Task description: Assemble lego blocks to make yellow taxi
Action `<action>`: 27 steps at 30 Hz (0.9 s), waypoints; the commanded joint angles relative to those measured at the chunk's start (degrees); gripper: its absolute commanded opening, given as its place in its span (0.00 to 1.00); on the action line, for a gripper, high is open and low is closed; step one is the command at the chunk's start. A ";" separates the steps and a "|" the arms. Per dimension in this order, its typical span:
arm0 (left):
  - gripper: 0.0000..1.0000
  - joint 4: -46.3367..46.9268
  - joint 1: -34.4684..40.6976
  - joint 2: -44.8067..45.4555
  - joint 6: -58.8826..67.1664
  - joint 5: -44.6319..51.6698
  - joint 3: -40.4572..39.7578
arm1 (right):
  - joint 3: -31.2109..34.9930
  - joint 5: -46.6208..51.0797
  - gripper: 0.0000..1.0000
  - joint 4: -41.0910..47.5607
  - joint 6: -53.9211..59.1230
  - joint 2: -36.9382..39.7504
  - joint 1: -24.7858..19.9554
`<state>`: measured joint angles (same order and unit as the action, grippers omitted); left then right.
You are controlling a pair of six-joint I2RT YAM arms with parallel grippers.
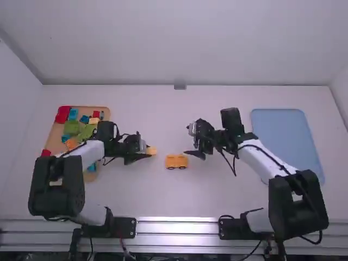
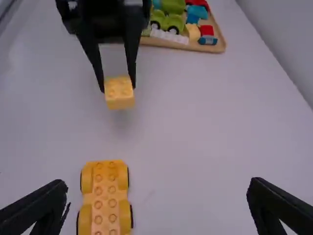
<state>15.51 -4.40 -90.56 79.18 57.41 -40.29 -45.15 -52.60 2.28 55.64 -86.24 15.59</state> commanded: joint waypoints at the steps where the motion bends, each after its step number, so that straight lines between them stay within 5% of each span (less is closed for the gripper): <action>1: 0.18 0.55 1.73 0.85 1.25 2.58 -0.66 | 4.87 -2.89 0.99 -3.96 -3.10 -0.35 -0.90; 13: 0.17 -3.93 6.32 0.68 -4.39 3.30 -0.63 | 16.63 -5.60 0.98 -17.46 1.66 -2.25 -0.20; 27: 0.18 -4.20 6.73 0.68 -6.45 3.17 -0.61 | 5.01 -13.66 0.98 -30.36 -1.88 -30.21 0.92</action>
<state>11.20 2.00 -90.41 73.41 58.92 -40.29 -37.41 -63.81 -28.08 54.89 -113.51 15.70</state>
